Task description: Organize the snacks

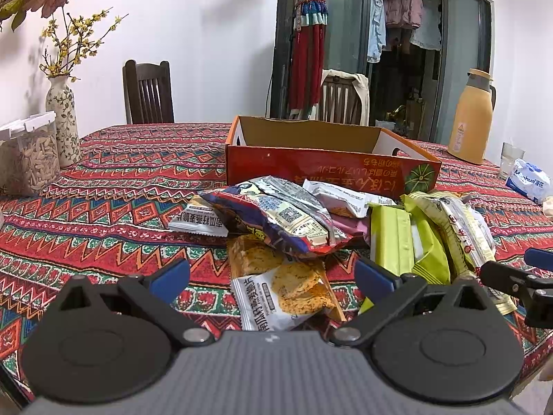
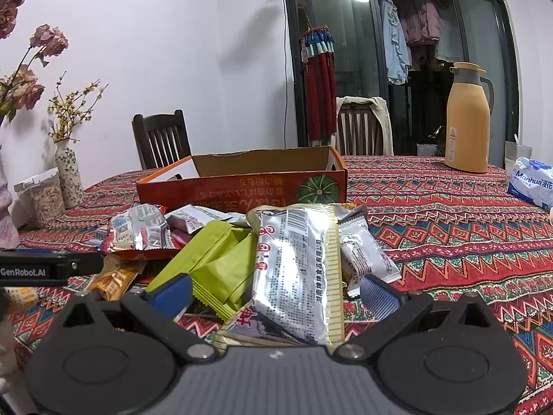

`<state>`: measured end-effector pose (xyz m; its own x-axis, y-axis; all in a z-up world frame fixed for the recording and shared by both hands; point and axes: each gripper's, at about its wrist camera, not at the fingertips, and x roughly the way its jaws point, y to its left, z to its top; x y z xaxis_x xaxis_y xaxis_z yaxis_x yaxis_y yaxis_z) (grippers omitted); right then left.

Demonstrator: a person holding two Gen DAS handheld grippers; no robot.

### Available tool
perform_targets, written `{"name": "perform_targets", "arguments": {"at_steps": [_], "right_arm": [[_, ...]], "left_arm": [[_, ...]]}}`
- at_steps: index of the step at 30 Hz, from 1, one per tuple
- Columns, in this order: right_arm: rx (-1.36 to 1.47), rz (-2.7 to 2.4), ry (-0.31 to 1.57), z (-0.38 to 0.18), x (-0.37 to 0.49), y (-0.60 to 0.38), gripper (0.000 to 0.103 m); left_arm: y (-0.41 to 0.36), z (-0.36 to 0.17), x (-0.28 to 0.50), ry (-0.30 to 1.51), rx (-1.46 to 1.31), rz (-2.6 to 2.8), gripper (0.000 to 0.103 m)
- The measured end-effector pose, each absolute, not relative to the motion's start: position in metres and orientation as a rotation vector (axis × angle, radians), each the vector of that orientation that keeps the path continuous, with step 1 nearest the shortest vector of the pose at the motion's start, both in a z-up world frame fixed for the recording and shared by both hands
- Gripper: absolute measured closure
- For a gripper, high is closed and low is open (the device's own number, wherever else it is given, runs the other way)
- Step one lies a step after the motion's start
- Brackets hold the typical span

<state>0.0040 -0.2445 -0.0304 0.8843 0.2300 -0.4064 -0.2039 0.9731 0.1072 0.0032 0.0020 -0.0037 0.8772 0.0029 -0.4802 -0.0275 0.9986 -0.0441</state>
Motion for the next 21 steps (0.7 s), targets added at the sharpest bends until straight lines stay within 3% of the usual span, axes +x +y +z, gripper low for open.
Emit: {"name": "perform_targets", "arguments": {"at_steps": [21], "right_arm": [[0.068, 0.216, 0.436, -0.0314, 0.004, -0.2466, 0.0]], "left_arm": [[0.0014, -0.0032, 0.0027, 0.502, -0.051, 0.016, 0.0]]}}
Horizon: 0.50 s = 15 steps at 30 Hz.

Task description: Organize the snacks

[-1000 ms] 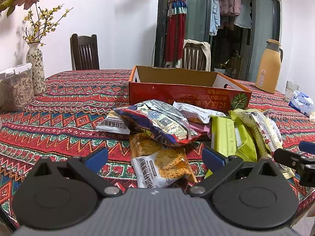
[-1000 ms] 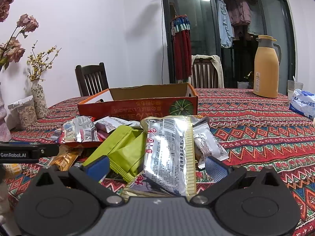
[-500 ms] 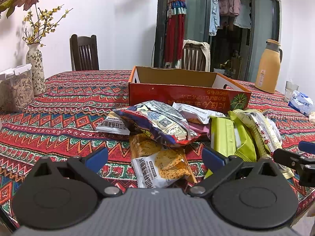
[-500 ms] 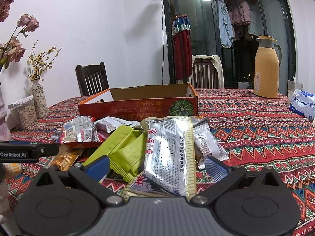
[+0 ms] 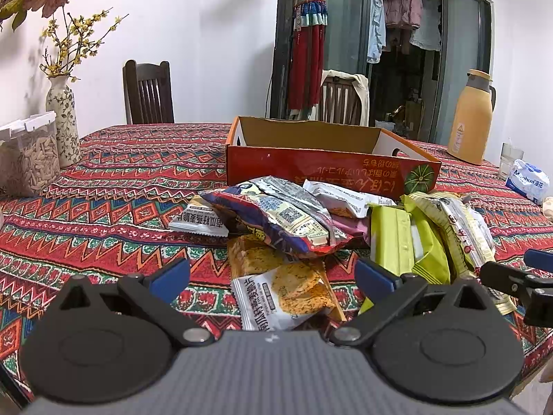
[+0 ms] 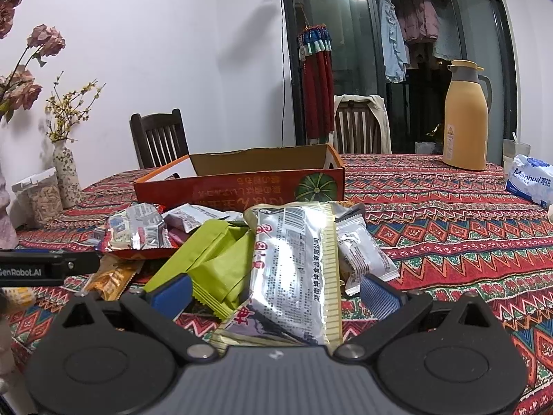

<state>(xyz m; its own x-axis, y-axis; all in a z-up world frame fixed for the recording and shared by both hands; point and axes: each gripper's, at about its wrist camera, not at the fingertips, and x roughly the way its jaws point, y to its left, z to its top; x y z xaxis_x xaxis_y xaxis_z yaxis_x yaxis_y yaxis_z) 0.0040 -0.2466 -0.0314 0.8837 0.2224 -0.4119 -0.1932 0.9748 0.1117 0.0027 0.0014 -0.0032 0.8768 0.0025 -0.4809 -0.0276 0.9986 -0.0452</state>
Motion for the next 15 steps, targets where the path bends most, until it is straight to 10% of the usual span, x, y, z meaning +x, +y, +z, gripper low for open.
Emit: {"name": "perform_targets", "arguments": {"at_steps": [15], "right_arm": [[0.077, 0.175, 0.464, -0.03, 0.027, -0.252, 0.021]], "left_arm": [[0.004, -0.005, 0.006, 0.509, -0.051, 0.02, 0.0]]}}
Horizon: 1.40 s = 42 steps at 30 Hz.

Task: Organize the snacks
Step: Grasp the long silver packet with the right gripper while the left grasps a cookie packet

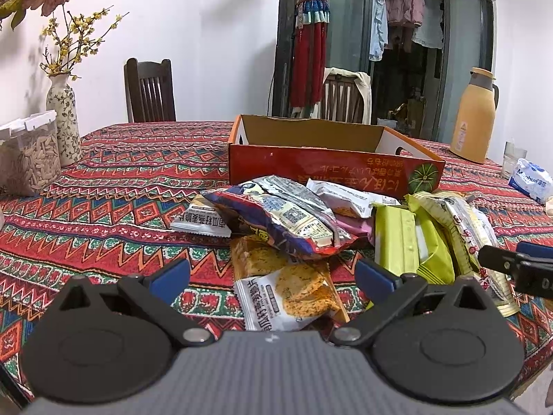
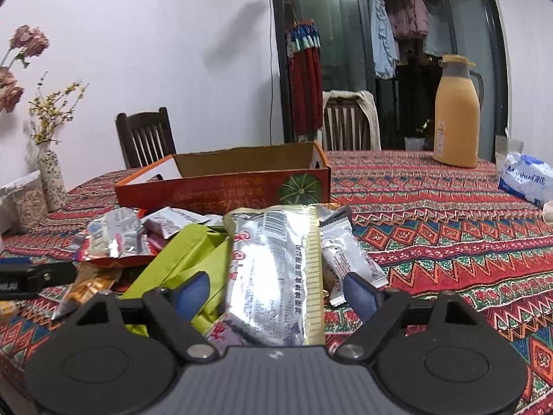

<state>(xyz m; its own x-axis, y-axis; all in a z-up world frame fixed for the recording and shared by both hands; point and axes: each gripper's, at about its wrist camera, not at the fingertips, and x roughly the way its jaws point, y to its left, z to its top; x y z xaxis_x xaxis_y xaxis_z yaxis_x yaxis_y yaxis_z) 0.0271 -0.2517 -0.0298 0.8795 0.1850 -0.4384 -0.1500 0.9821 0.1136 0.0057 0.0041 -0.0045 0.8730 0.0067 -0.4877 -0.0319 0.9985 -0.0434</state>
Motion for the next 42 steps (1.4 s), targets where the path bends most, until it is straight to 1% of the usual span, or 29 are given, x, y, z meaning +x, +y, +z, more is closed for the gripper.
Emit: {"name": "perform_targets", "arguments": {"at_steps": [4, 8, 9, 11, 14, 15, 16, 28, 32, 36, 39, 42], "right_arm": [[0.102, 0.185, 0.523, -0.034, 0.046, -0.25, 0.029], [0.097, 0.155, 0.566, -0.041, 0.058, -0.244, 0.031], [0.099, 0.153, 0.568, -0.042, 0.059, -0.243, 0.036], [0.109, 0.156, 0.578, -0.045, 0.061, -0.244, 0.039], [0.103, 0.163, 0.57, -0.046, 0.057, -0.244, 0.052], [0.106, 0.171, 0.562, -0.046, 0.054, -0.245, 0.064], [0.108, 0.179, 0.548, -0.045, 0.051, -0.245, 0.069], [0.11, 0.21, 0.459, -0.037, 0.023, -0.246, 0.07], [0.12, 0.213, 0.458, -0.038, 0.02, -0.249, 0.07], [0.126, 0.221, 0.455, -0.039, 0.017, -0.25, 0.07], [0.128, 0.227, 0.454, -0.039, 0.015, -0.25, 0.07], [0.127, 0.231, 0.451, -0.039, 0.012, -0.249, 0.07]], "left_arm": [[0.007, -0.004, 0.009, 0.523, -0.056, 0.022, 0.0], [0.009, -0.005, 0.012, 0.541, -0.058, 0.028, 0.0], [0.009, -0.005, 0.013, 0.546, -0.059, 0.03, 0.0], [0.01, -0.006, 0.015, 0.557, -0.061, 0.031, 0.0], [0.009, -0.008, 0.018, 0.579, -0.062, 0.03, 0.0], [0.009, -0.009, 0.019, 0.584, -0.063, 0.028, 0.0], [0.009, -0.009, 0.02, 0.591, -0.064, 0.027, 0.0], [-0.003, -0.014, 0.042, 0.679, -0.086, 0.04, 0.001], [-0.003, -0.021, 0.049, 0.722, -0.107, 0.057, 0.02], [-0.005, -0.021, 0.046, 0.71, -0.109, 0.057, 0.033], [-0.003, -0.021, 0.043, 0.706, -0.109, 0.055, 0.039], [0.0, -0.019, 0.037, 0.704, -0.116, 0.052, 0.041]]}}
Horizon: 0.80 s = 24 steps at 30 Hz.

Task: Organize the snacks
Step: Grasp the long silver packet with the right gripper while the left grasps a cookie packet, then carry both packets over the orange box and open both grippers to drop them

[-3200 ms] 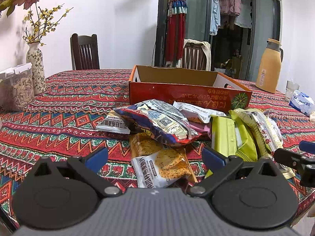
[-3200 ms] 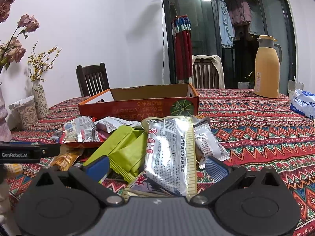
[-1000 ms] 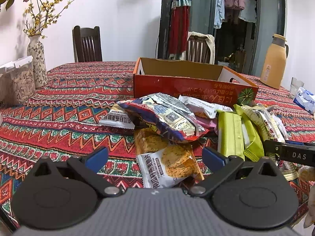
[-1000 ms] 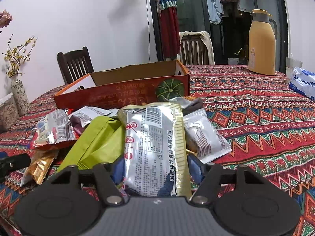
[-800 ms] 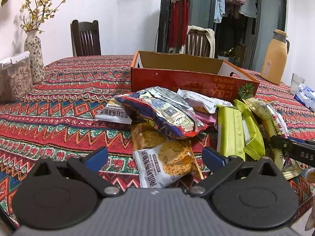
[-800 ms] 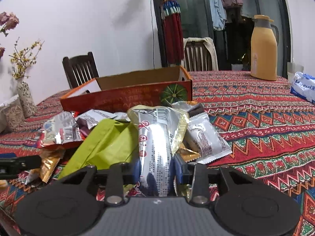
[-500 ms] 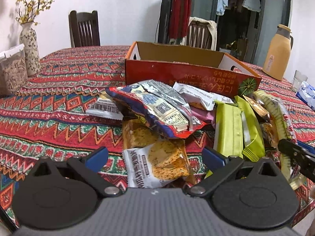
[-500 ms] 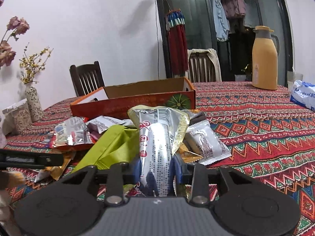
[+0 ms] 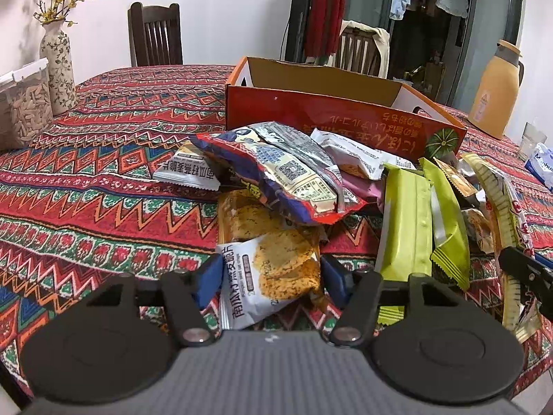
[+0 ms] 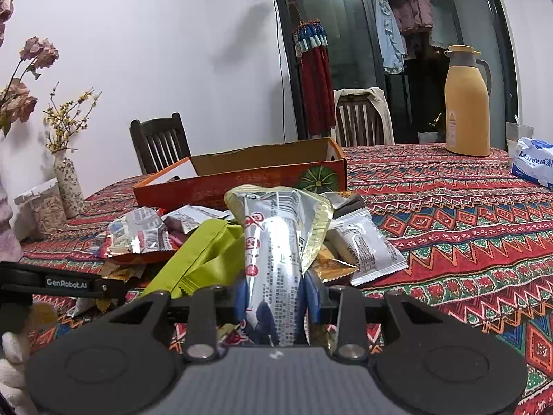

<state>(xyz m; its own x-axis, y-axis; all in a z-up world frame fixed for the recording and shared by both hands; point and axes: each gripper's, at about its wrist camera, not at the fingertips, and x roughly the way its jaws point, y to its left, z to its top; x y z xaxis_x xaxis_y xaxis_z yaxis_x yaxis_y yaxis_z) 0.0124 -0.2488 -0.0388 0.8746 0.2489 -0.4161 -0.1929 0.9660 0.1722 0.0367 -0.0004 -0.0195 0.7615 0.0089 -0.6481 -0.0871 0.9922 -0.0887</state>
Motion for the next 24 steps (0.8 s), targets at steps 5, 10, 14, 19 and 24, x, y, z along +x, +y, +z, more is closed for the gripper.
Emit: {"name": "perform_targets", "arguments": {"at_steps": [5, 10, 14, 19, 24], "right_arm": [[0.127, 0.237, 0.441, -0.037, 0.007, -0.249, 0.07], [0.122, 0.239, 0.428, -0.033, 0.0, -0.248, 0.07], [0.117, 0.237, 0.418, -0.03, -0.005, -0.248, 0.07], [0.113, 0.229, 0.404, -0.026, -0.009, -0.248, 0.07], [0.102, 0.218, 0.393, -0.019, -0.005, -0.248, 0.07]], "left_arm": [[-0.001, -0.015, 0.027, 0.687, -0.101, 0.041, 0.044], [0.0, -0.008, 0.016, 0.658, -0.094, 0.034, 0.044], [0.002, -0.002, 0.005, 0.637, -0.083, 0.028, 0.044], [0.006, 0.01, -0.011, 0.601, -0.078, 0.022, 0.044], [0.009, 0.025, -0.011, 0.552, -0.081, 0.025, 0.044]]}}
